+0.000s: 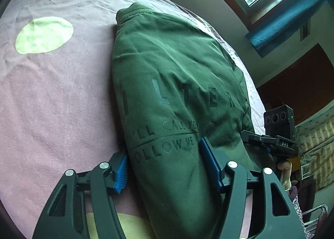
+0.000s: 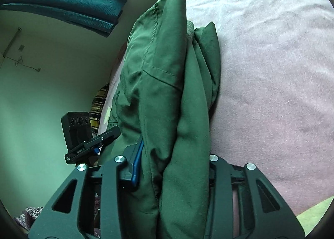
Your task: Fold small clothes
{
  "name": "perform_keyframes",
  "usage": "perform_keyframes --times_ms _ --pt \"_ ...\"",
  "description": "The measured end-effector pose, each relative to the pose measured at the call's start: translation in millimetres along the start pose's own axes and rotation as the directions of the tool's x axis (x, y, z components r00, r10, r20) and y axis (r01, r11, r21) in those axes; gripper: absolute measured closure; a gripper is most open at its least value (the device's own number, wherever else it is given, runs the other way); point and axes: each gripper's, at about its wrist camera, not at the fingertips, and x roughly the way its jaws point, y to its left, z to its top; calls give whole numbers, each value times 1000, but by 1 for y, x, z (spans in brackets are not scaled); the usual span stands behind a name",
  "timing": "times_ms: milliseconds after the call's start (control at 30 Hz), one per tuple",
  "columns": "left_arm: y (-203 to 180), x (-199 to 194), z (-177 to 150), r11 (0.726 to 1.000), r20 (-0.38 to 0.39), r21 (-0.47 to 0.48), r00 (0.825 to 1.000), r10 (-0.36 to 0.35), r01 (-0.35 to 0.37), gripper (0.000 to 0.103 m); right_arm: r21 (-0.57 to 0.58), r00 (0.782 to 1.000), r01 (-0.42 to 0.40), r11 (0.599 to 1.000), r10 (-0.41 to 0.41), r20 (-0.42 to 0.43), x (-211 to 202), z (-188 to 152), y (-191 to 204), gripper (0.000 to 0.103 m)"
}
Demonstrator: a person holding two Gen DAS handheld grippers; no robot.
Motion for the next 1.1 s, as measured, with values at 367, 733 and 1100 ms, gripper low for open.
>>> perform_keyframes --times_ms 367,733,1100 --pt "-15 -2 0 997 15 52 998 56 -56 46 -25 997 29 999 -27 75 6 -12 4 70" --pt "-33 -4 5 988 31 115 994 104 -107 51 -56 987 83 995 -74 141 7 -20 19 76" --pt "-35 -16 6 981 54 142 991 121 -128 54 -72 979 97 993 -82 187 8 -26 25 78"
